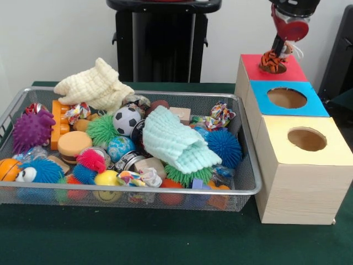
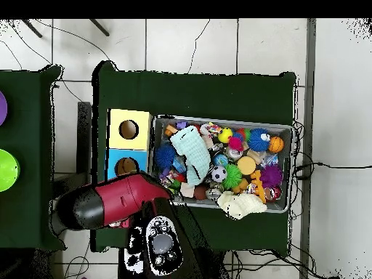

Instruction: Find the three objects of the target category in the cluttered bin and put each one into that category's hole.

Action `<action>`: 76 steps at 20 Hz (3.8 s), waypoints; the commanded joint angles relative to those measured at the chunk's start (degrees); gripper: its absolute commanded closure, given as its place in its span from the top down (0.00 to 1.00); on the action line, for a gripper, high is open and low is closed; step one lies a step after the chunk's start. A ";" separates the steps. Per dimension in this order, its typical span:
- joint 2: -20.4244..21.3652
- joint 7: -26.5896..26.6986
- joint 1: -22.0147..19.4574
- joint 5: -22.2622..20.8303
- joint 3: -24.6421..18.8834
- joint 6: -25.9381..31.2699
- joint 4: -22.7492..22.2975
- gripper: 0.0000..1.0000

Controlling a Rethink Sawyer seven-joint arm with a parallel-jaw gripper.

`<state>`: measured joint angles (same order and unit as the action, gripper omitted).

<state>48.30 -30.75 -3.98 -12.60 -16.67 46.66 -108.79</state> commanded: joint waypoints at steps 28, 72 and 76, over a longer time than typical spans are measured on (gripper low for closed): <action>-1.95 -6.56 -1.77 -1.79 -2.02 1.99 -2.58 0.00; -4.40 -6.60 -7.53 2.94 -11.35 -5.75 -9.19 0.00; -4.41 -5.87 -7.54 2.09 -11.29 -5.99 -8.51 0.00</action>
<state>45.53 -30.75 -10.88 -10.10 -23.64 39.17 -115.35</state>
